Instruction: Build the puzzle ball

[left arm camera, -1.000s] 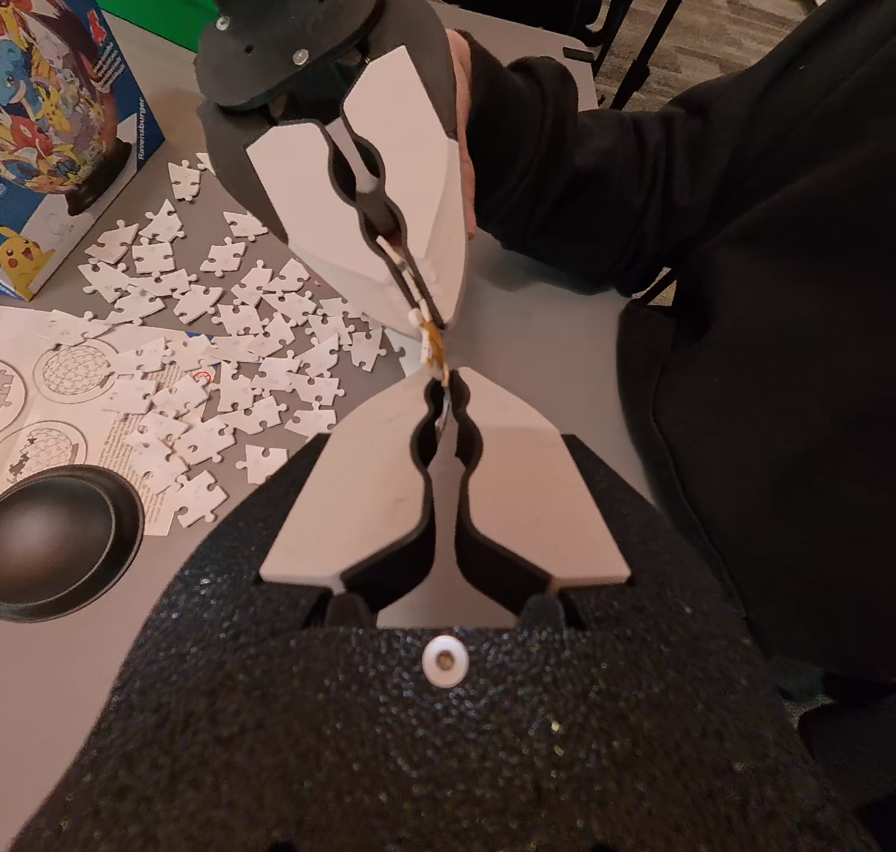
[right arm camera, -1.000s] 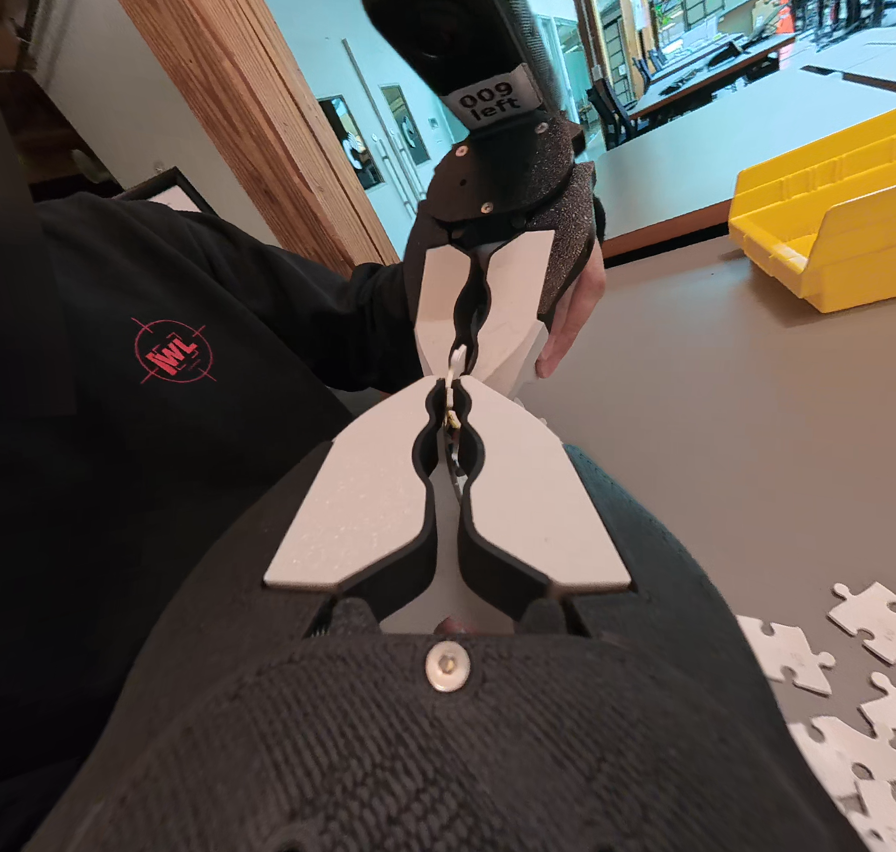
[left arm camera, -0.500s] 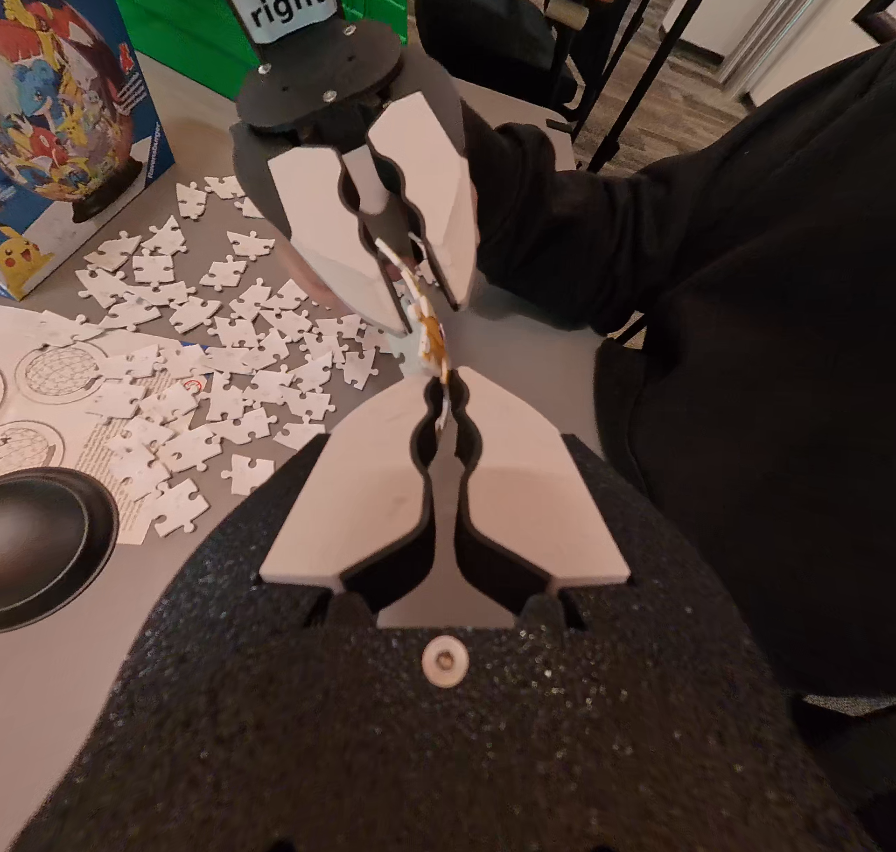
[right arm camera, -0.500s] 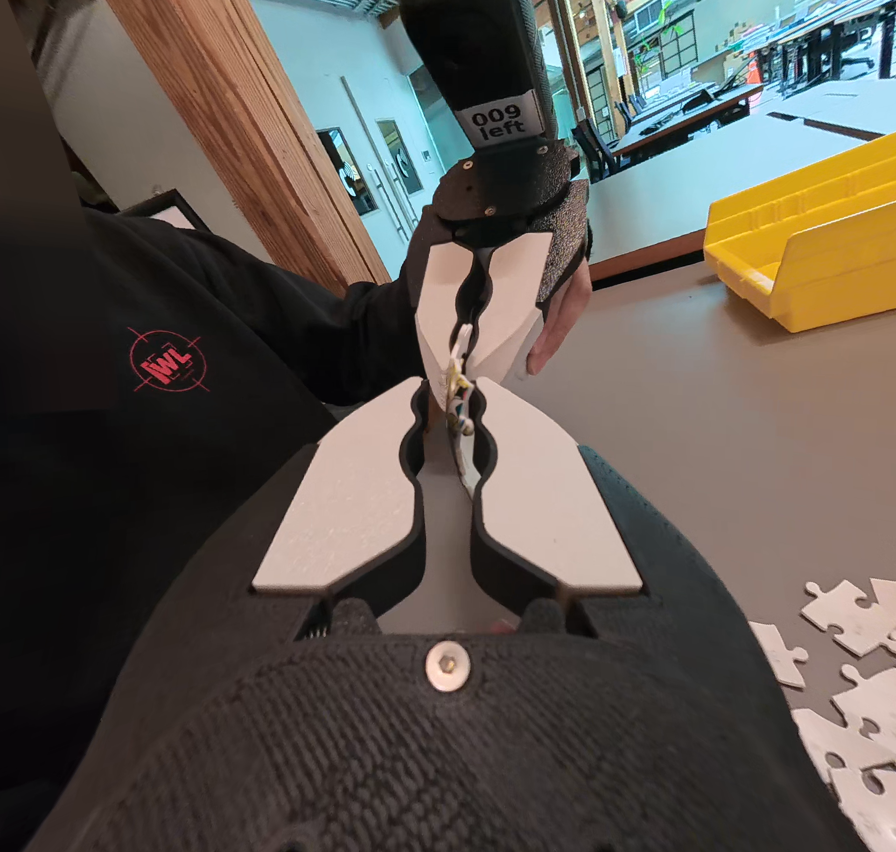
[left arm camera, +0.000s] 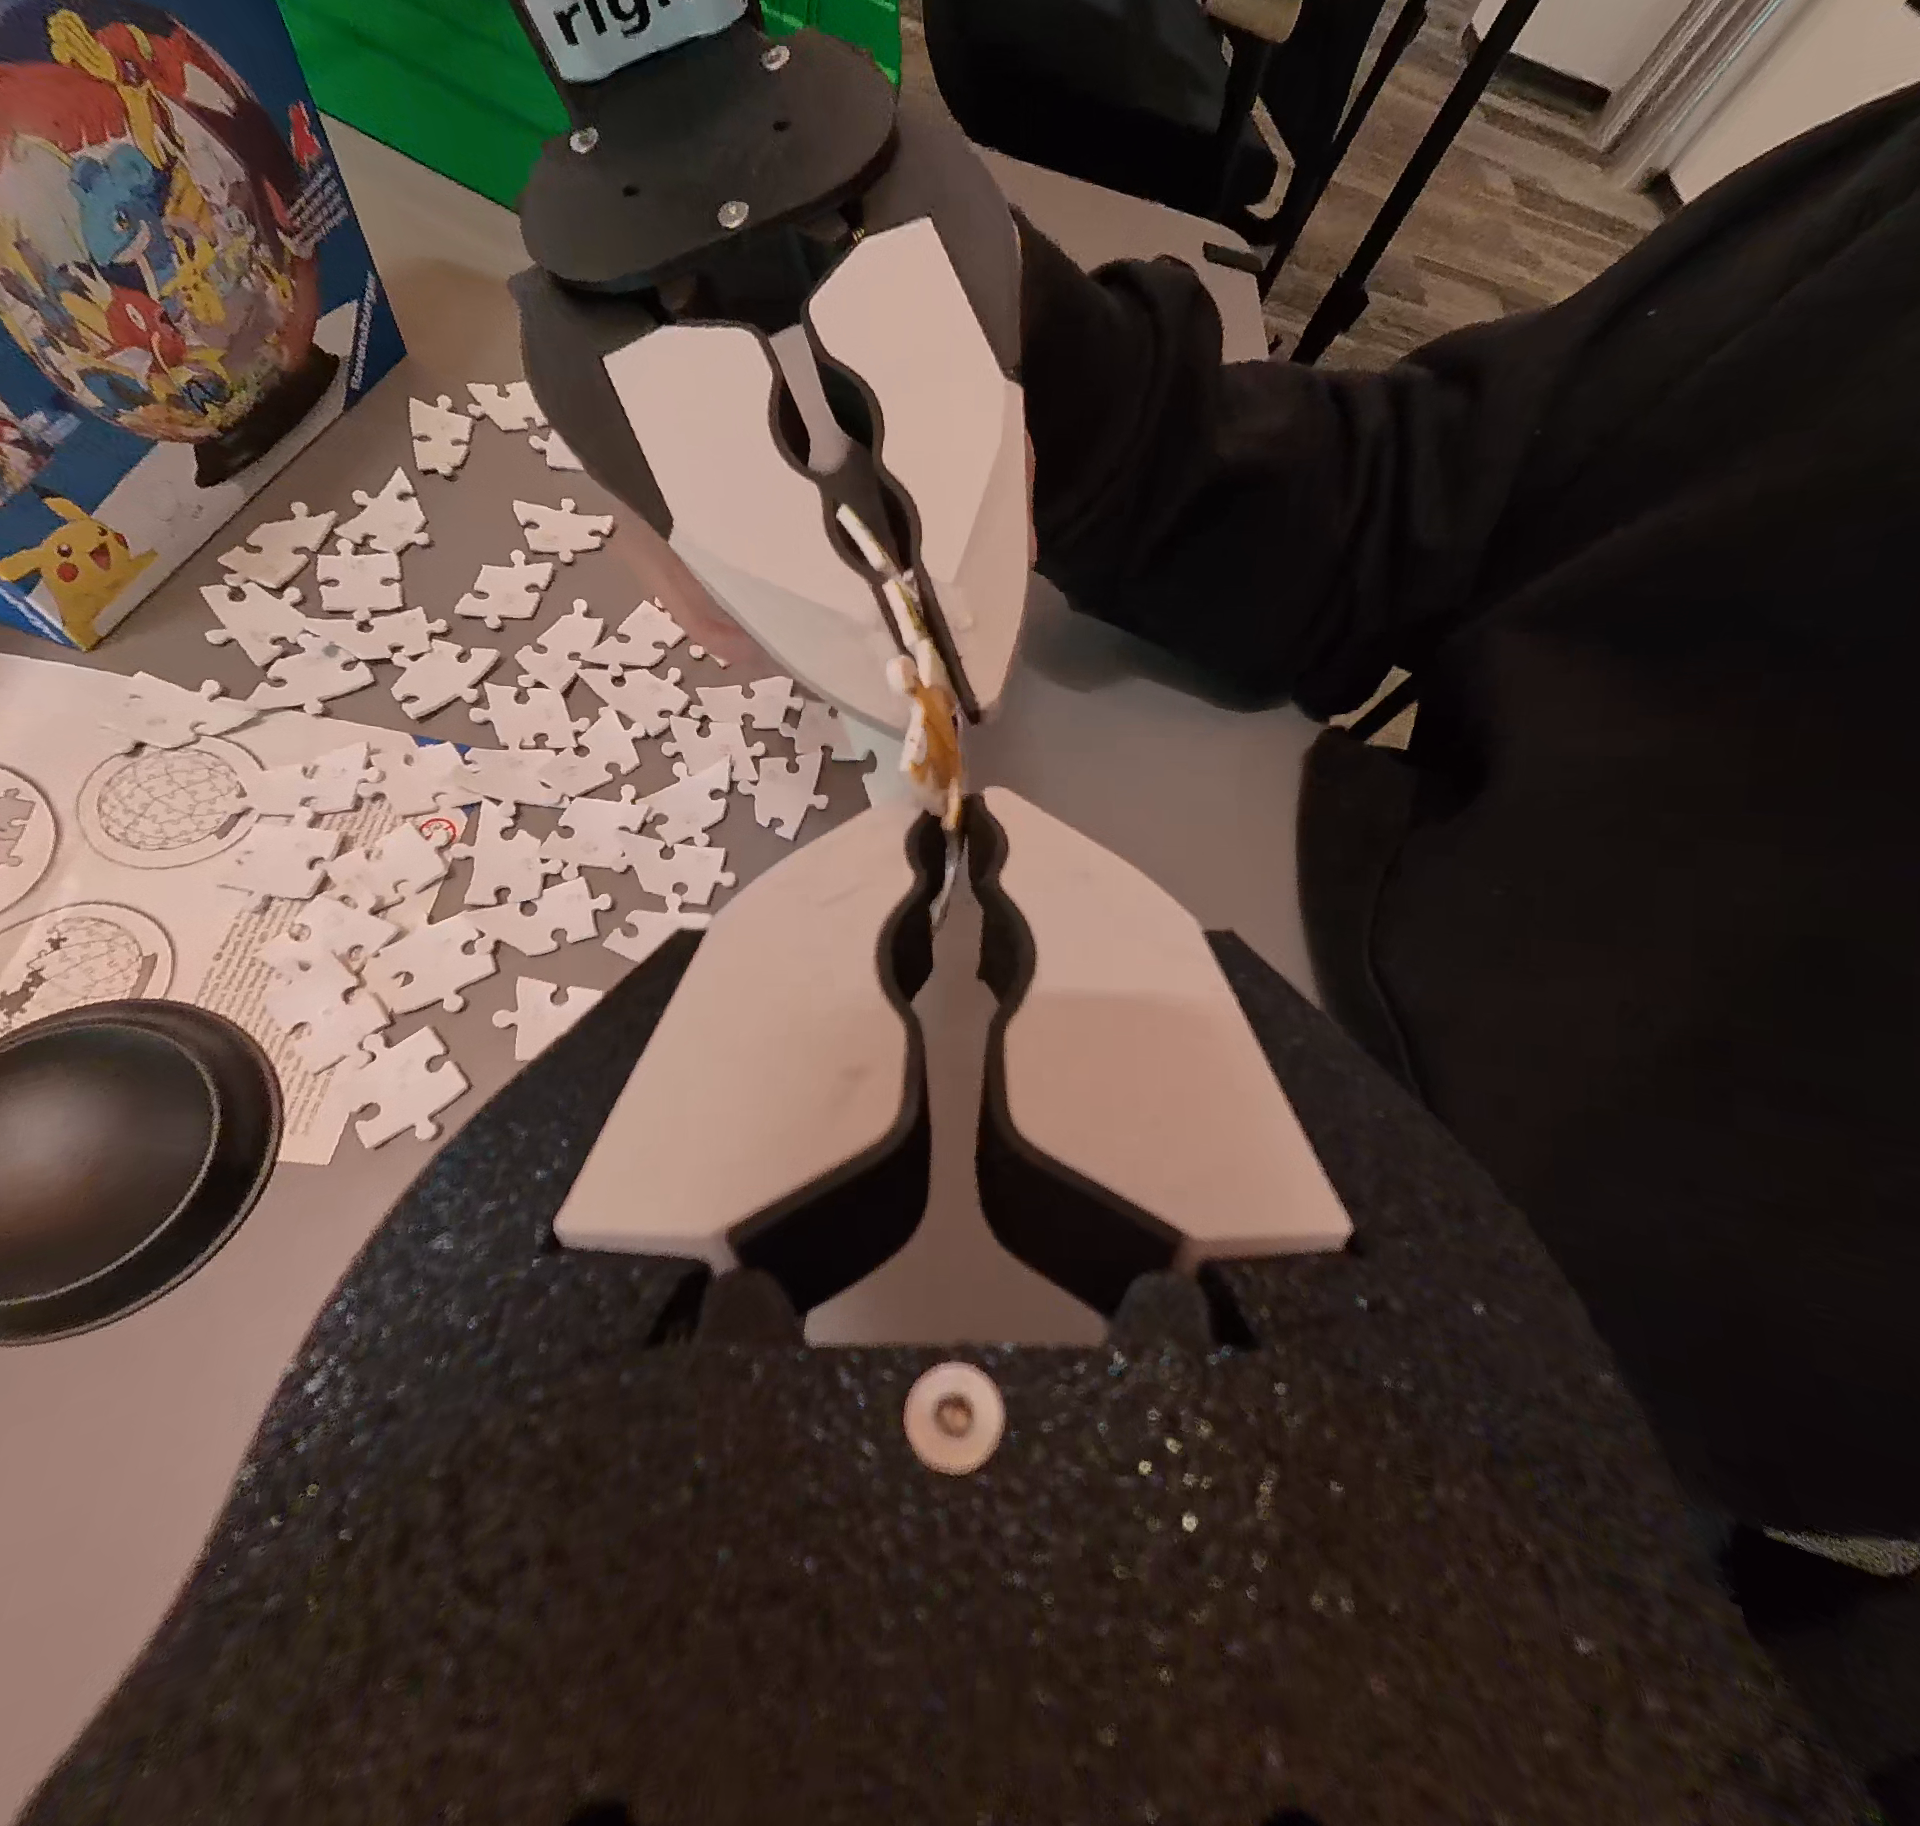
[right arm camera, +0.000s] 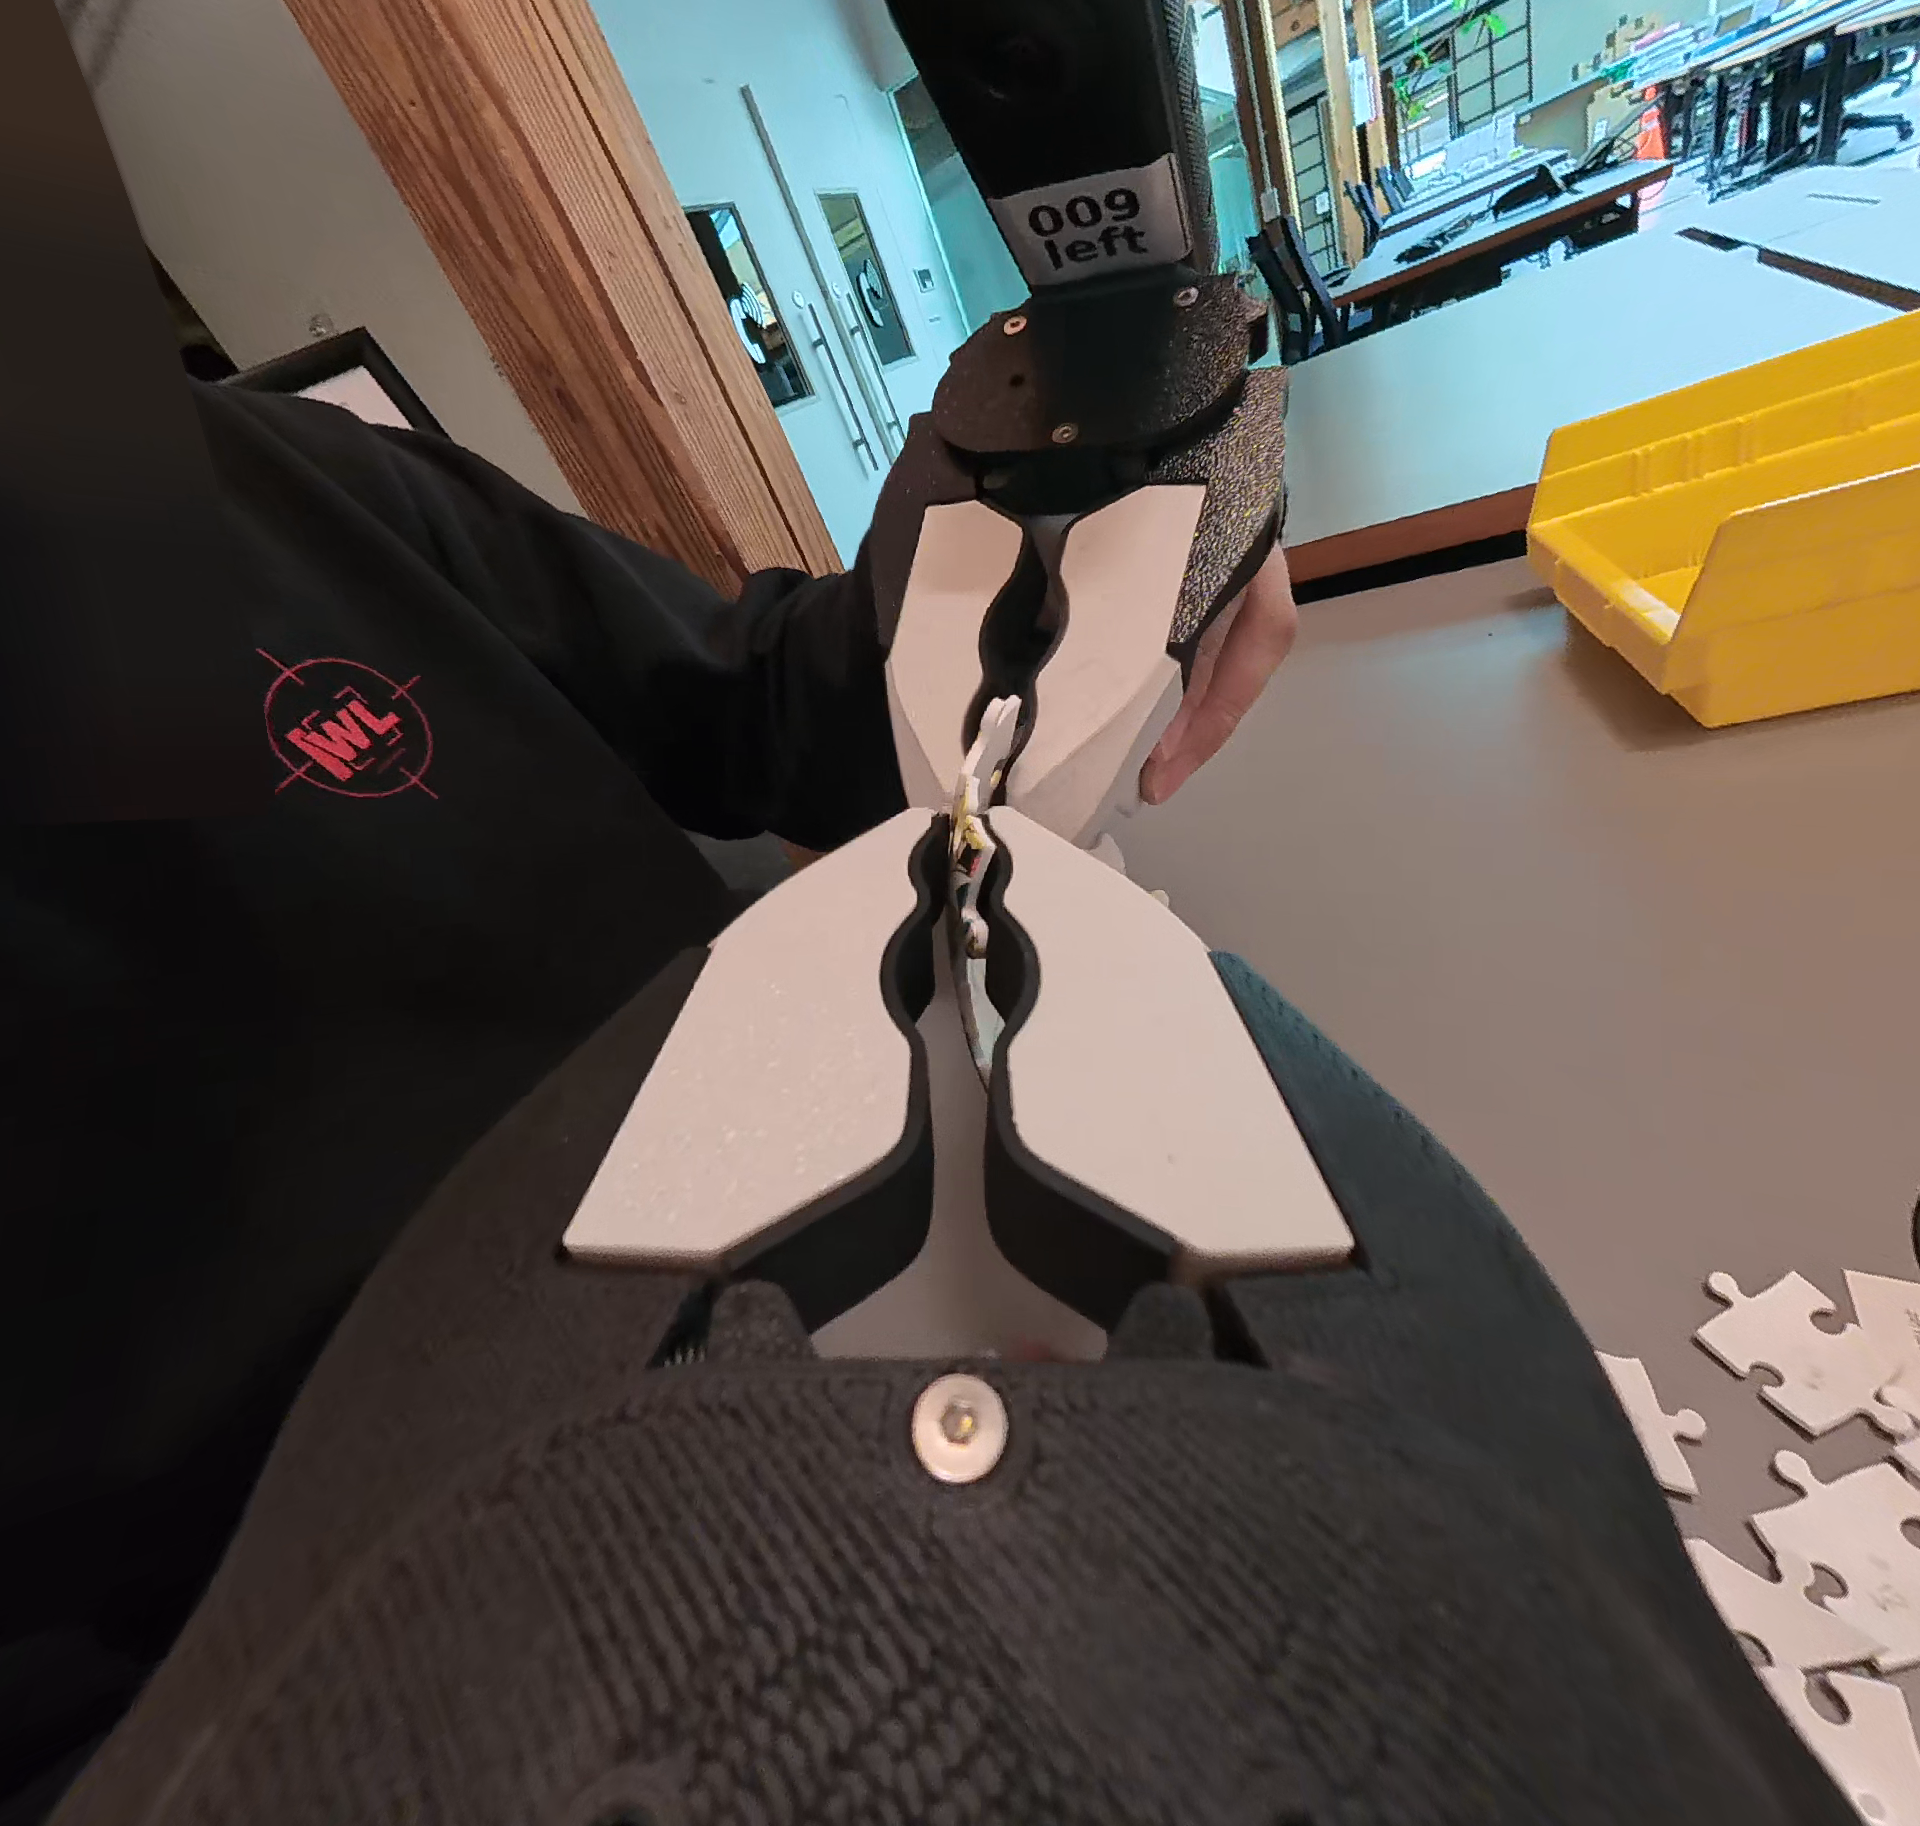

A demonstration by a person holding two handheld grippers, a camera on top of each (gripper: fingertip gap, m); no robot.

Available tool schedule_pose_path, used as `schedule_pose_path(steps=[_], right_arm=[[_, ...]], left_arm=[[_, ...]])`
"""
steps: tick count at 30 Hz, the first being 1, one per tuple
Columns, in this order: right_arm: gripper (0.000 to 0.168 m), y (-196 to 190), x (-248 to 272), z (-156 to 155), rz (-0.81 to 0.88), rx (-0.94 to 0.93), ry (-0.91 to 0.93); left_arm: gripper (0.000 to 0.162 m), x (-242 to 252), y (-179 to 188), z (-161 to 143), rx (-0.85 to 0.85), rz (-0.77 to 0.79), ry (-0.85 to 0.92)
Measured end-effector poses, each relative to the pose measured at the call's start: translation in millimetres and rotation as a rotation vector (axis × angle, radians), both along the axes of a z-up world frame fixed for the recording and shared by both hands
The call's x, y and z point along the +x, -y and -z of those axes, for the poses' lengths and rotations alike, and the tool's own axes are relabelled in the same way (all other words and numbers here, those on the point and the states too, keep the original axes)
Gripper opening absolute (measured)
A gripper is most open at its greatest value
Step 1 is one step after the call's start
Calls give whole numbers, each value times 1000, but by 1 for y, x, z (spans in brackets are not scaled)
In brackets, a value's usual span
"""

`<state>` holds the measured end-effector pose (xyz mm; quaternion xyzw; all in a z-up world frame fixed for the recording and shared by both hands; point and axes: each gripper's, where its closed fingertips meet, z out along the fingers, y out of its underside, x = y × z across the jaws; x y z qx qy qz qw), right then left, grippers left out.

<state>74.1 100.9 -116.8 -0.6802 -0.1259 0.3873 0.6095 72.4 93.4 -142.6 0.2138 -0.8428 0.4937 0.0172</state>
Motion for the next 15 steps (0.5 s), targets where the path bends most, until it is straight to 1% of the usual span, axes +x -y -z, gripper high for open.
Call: schedule_pose_path(steps=[3,6,11,15], right_arm=[[4,1,0,0,-3,3,1],[4,1,0,-2,-1,9,-4],[4,2,-1,-3,-3,24,5],[9,4,0,-9,3,52,-14]], left_arm=[[8,1,0,-4,-12,-19,18],[9,2,-1,-8,-8,-31,37],[4,2,-2,-10,-6,-37,16],[2,-3,3,-16,-70,-15,-35]])
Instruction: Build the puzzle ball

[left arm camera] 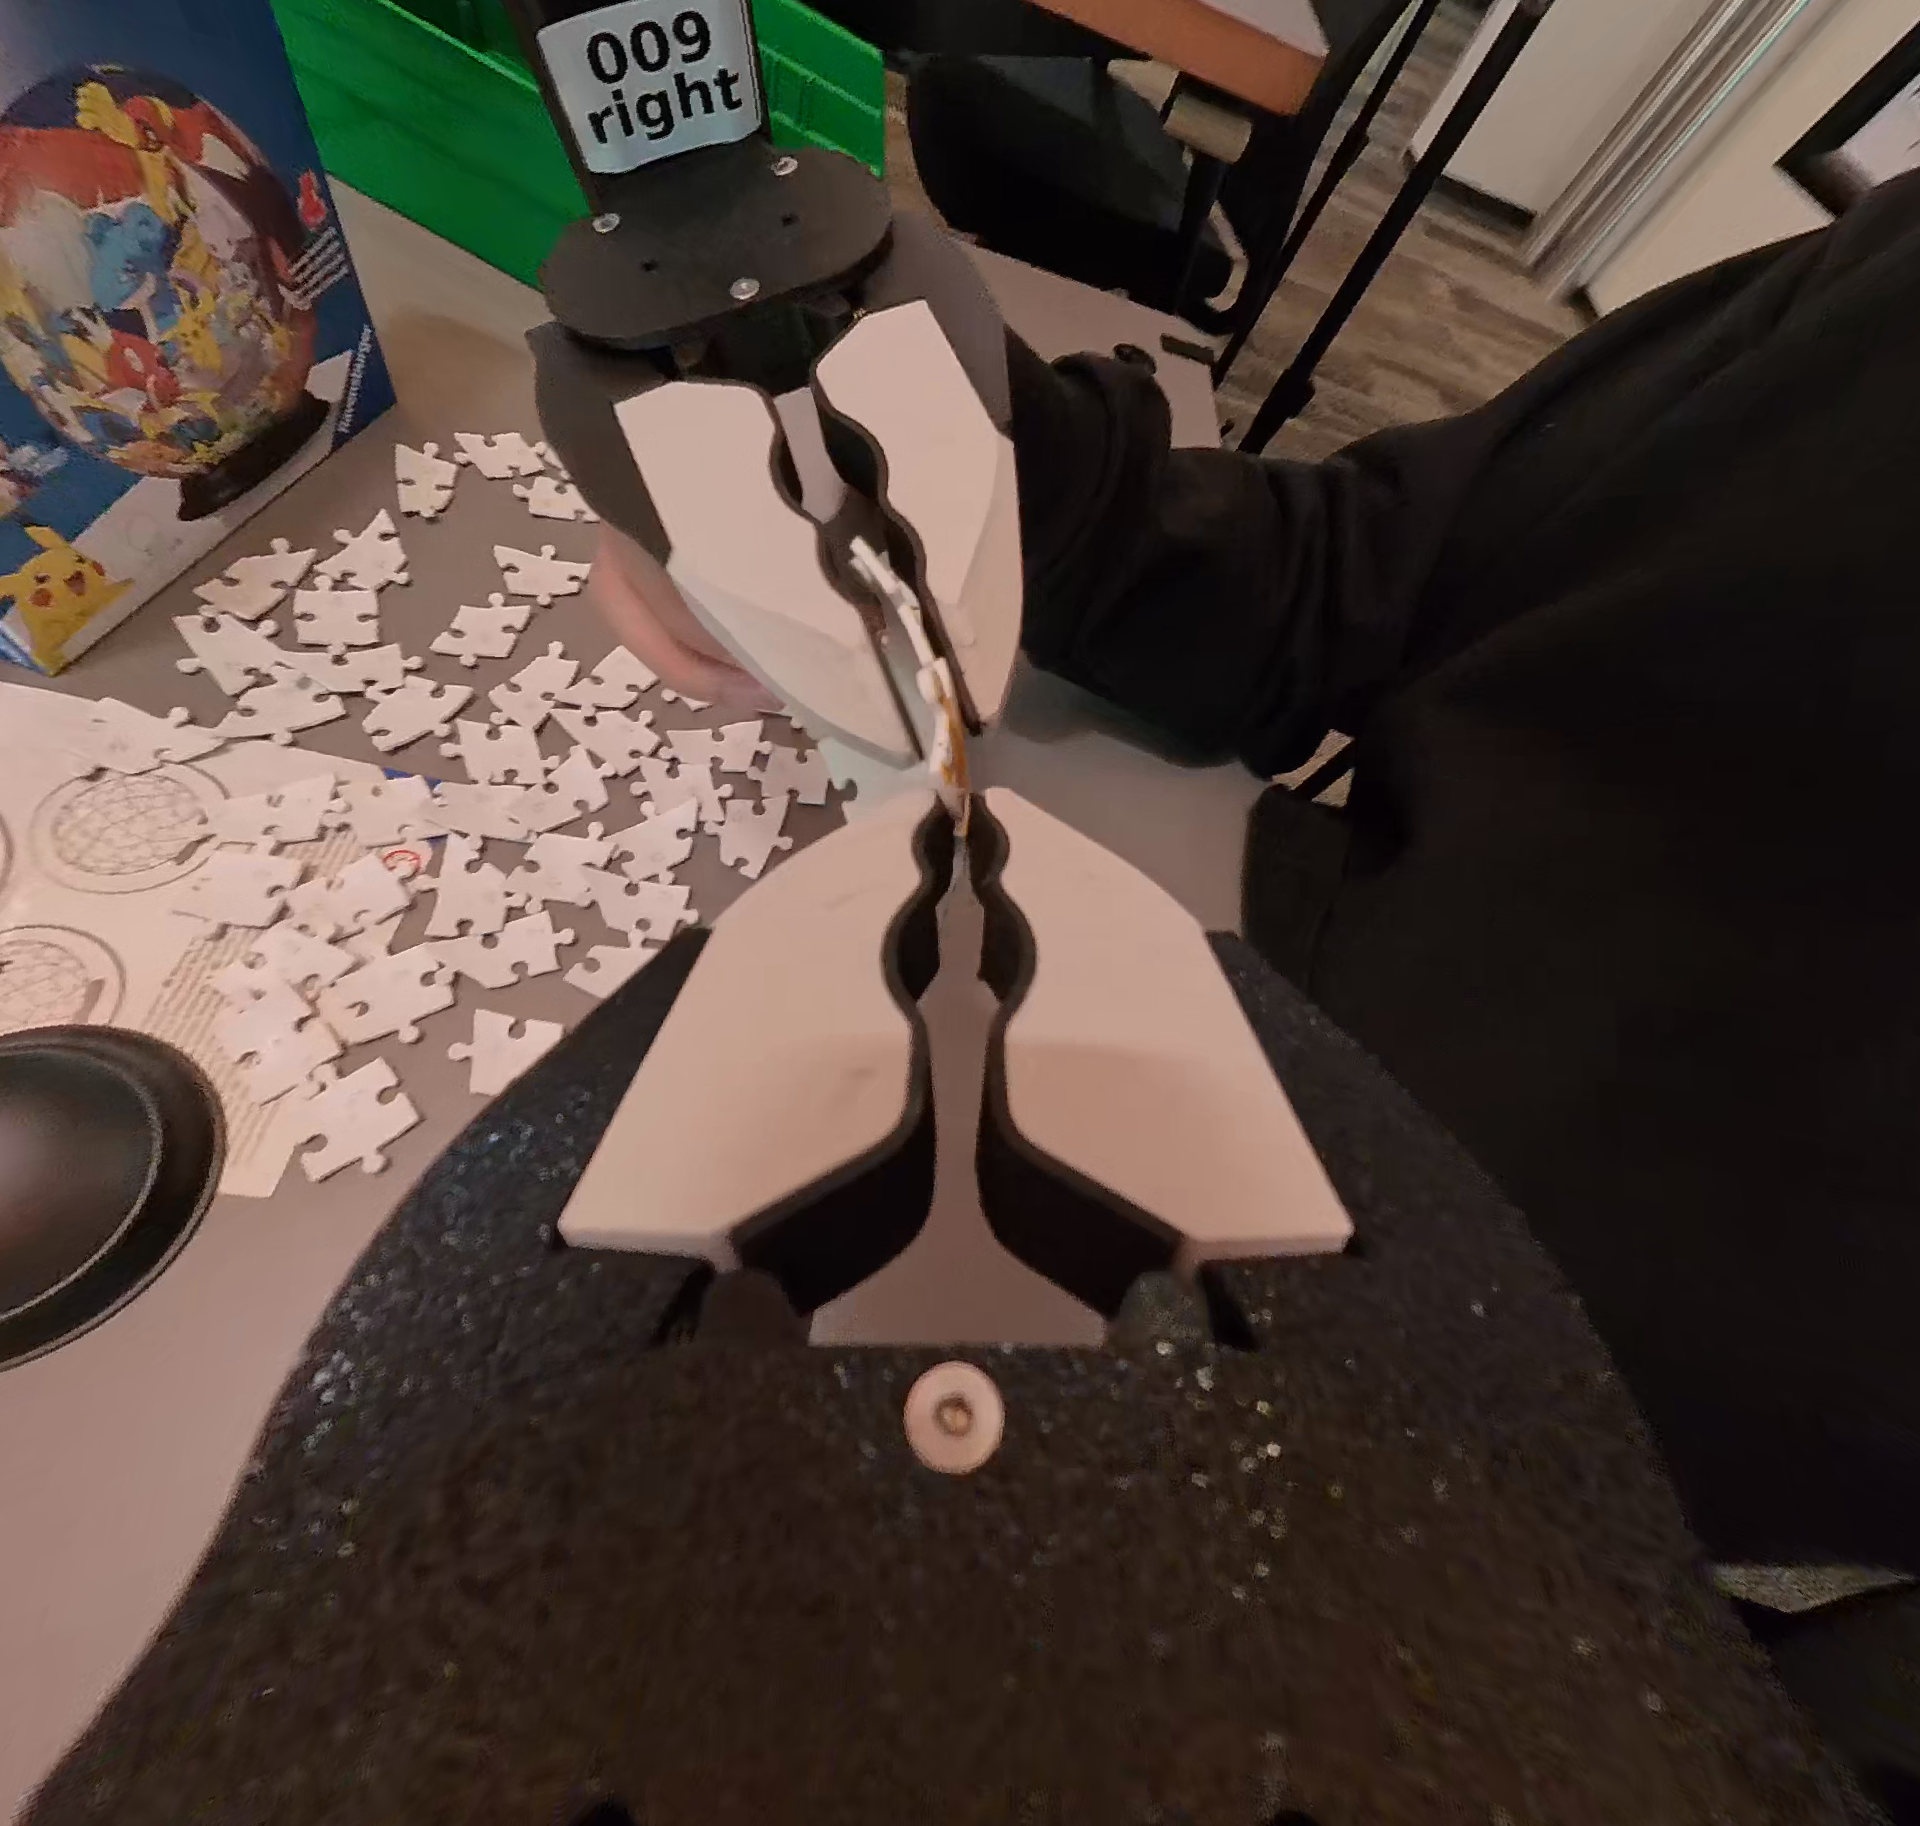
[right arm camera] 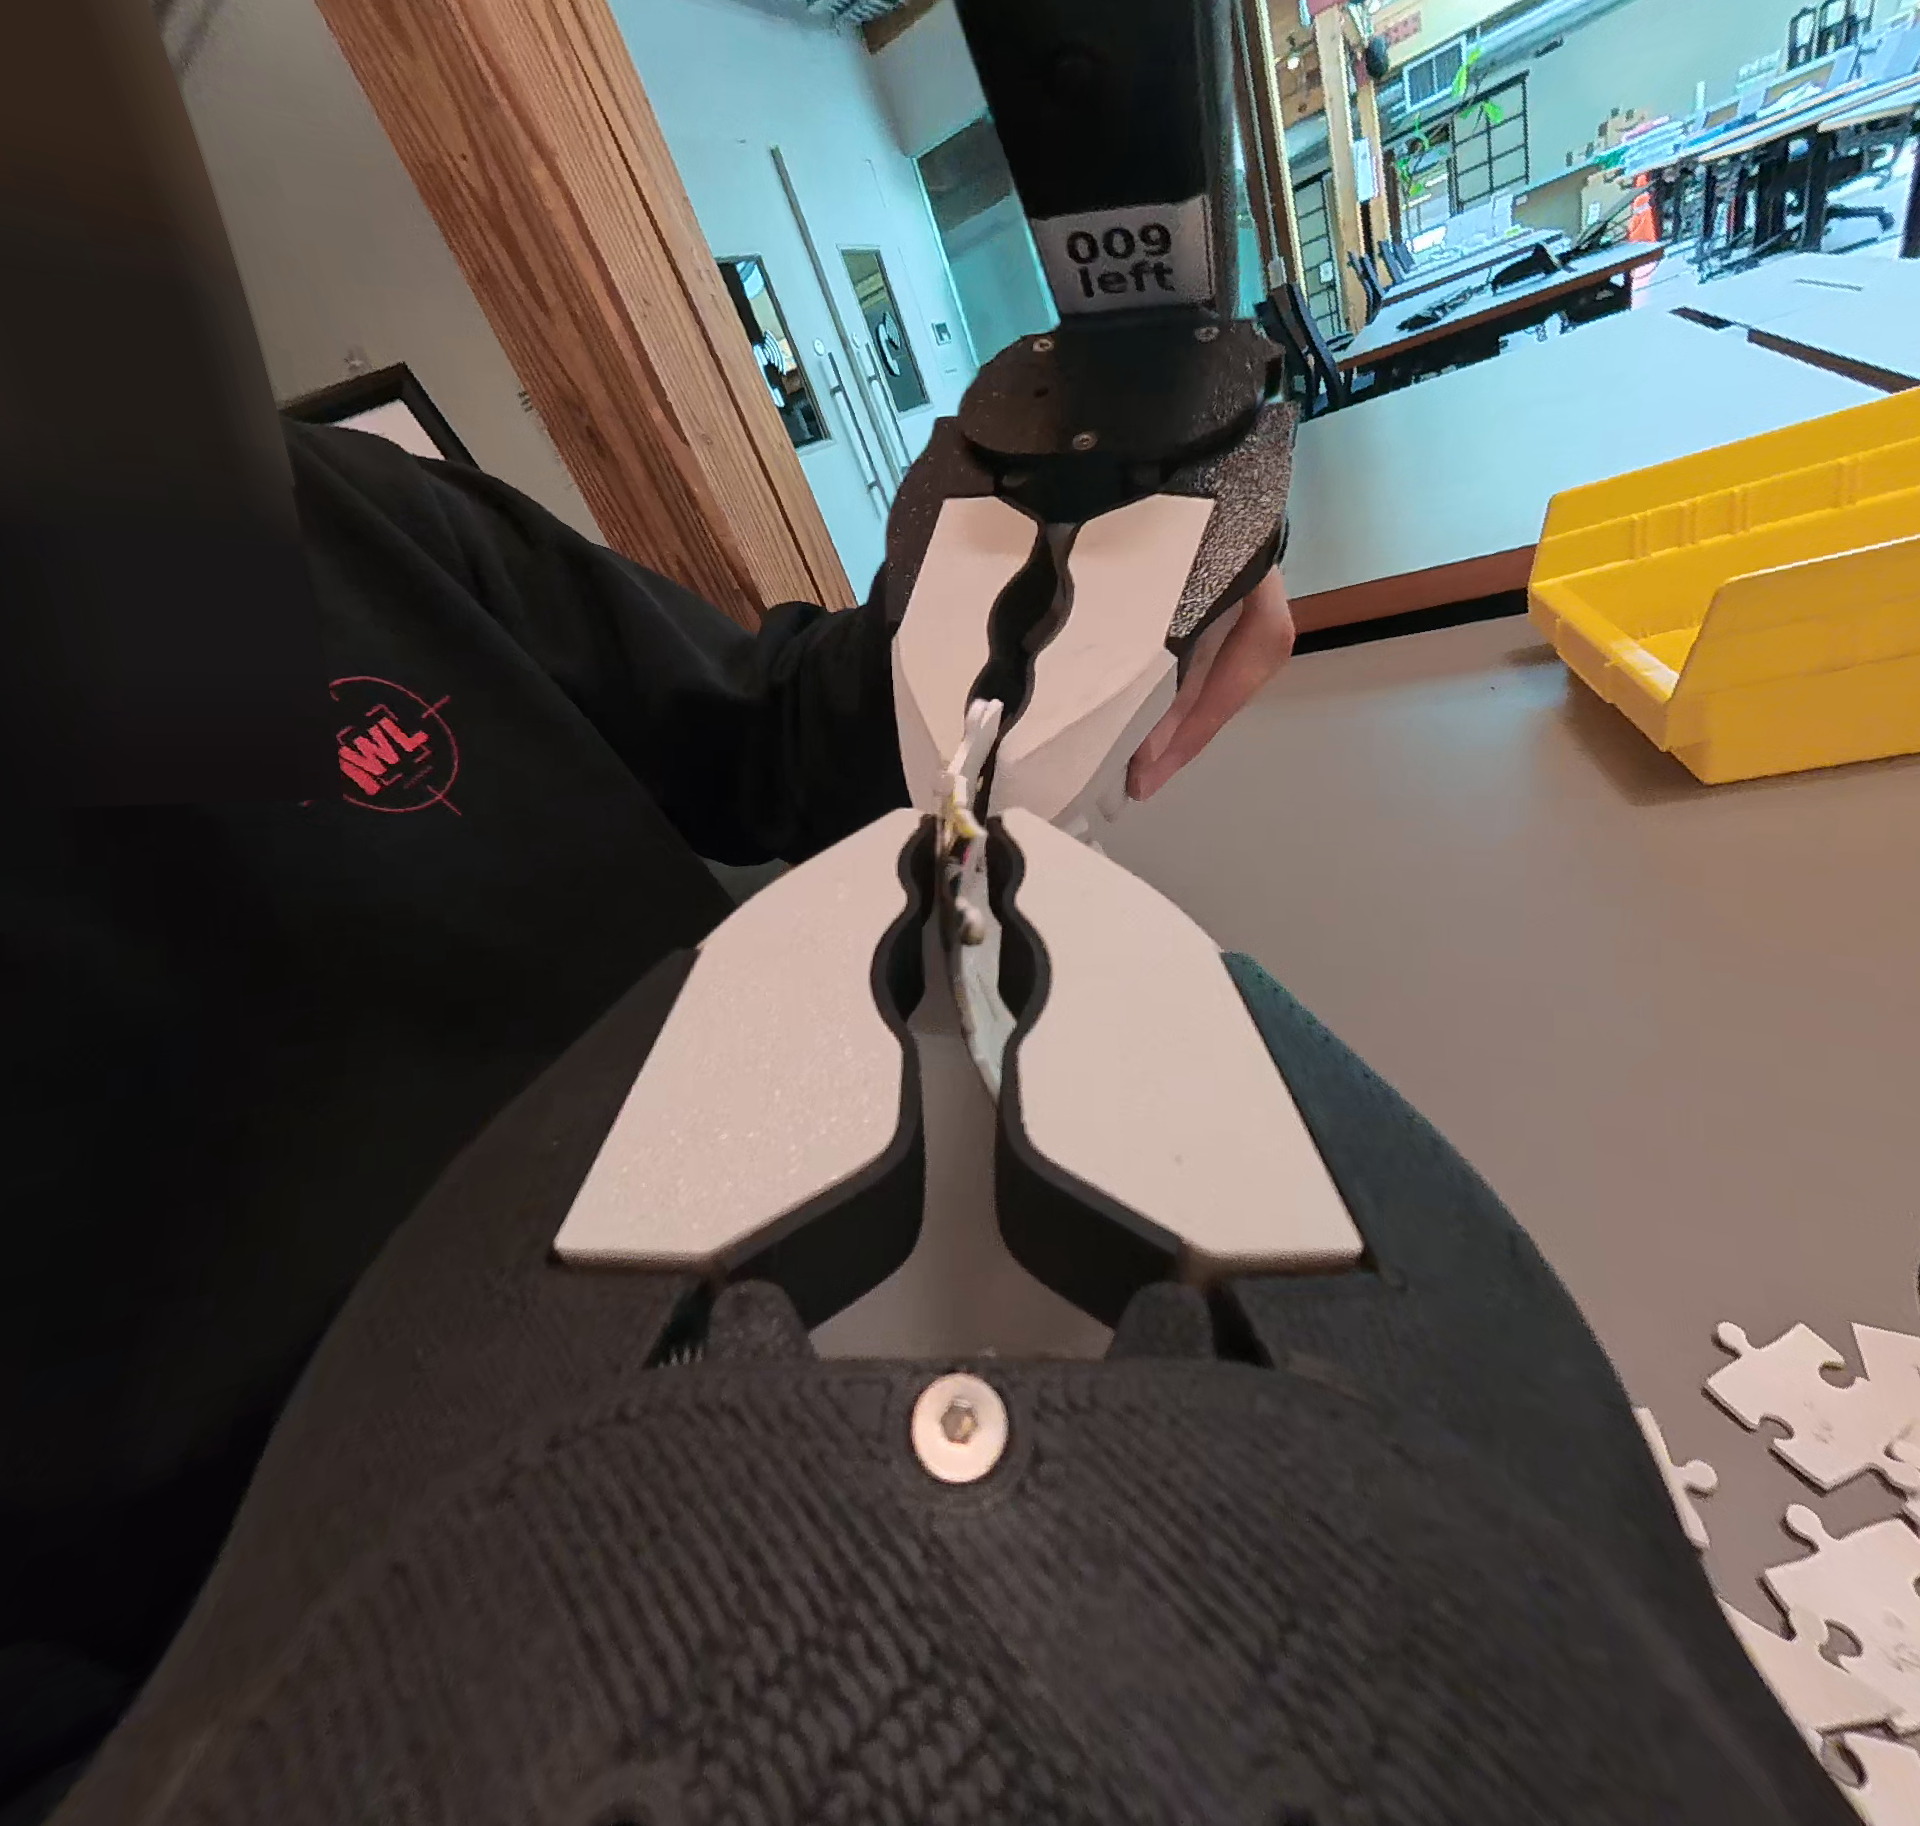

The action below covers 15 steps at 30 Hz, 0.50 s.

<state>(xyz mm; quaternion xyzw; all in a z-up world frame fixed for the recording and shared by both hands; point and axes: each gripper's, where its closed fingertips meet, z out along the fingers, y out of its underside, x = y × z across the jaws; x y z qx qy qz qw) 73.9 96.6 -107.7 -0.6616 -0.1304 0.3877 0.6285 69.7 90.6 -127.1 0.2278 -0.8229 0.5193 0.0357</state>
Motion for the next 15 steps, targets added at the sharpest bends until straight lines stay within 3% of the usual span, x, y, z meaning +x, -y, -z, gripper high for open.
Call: schedule_pose_path(steps=[15], right_arm=[[3,4,-2,-5,-51,7,-31]], left_arm=[[2,-1,1,-6,-128,8,-132]])
